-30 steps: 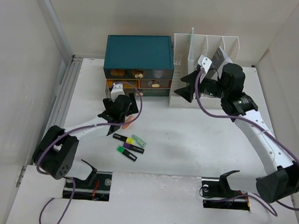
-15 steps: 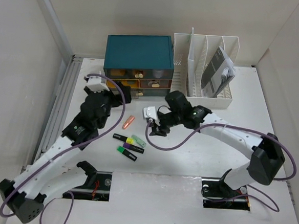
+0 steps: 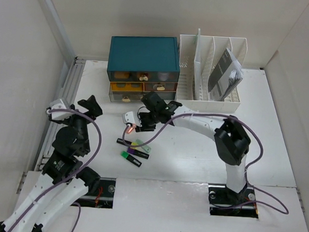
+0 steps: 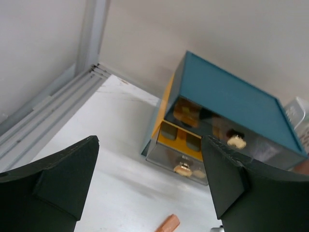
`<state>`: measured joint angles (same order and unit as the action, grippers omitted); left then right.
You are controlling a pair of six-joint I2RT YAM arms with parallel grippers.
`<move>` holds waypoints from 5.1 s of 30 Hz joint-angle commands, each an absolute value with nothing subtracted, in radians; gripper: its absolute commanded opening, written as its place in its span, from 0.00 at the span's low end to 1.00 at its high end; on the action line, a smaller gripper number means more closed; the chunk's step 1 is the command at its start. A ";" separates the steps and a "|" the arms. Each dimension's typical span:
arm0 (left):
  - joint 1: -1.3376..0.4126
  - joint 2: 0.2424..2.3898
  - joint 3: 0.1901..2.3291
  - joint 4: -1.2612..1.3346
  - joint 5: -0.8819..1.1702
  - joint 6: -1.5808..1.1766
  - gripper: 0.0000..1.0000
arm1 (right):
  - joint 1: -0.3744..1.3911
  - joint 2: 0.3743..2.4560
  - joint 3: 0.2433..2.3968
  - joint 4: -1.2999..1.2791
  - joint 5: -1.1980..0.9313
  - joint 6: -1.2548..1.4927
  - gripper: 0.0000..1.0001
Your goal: Organize the desk
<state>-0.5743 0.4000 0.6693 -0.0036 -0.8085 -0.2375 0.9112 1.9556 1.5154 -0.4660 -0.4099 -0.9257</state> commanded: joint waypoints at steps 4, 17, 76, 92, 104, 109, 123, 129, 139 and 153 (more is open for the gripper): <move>-0.569 0.296 0.660 0.038 -0.933 -0.238 0.83 | 0.925 2.094 1.765 -0.610 -0.385 -1.110 0.42; -0.569 0.206 0.632 0.061 -0.879 -0.238 0.85 | 0.934 2.296 1.983 -0.769 -0.344 -1.304 0.45; -0.569 0.196 0.641 0.061 -0.828 -0.238 0.87 | 0.983 2.138 1.974 -0.494 -0.118 -0.864 0.11; -0.569 0.196 0.632 0.061 -0.828 -0.229 0.87 | 0.954 2.123 2.037 -0.350 0.058 -0.805 0.11; -0.569 0.206 0.632 0.071 -0.819 -0.229 0.87 | 0.916 2.183 2.091 -0.290 0.147 -0.805 0.16; -0.569 0.206 0.632 0.071 -0.819 -0.229 0.87 | 0.907 2.220 2.123 -0.290 0.135 -0.805 0.23; -0.569 0.215 0.632 0.071 -0.828 -0.229 0.87 | 0.907 2.152 2.152 -0.317 0.071 -0.712 0.56; -0.569 0.206 0.632 0.071 -0.828 -0.229 0.87 | 0.907 2.037 2.070 -0.417 -0.221 -0.678 0.50; -0.569 0.206 0.632 0.071 -0.818 -0.229 0.87 | 0.916 1.970 1.748 -0.672 -0.358 -0.522 0.46; -0.569 0.206 0.632 0.071 -0.827 -0.229 0.87 | 0.986 2.016 1.555 -0.512 -0.268 -0.213 0.62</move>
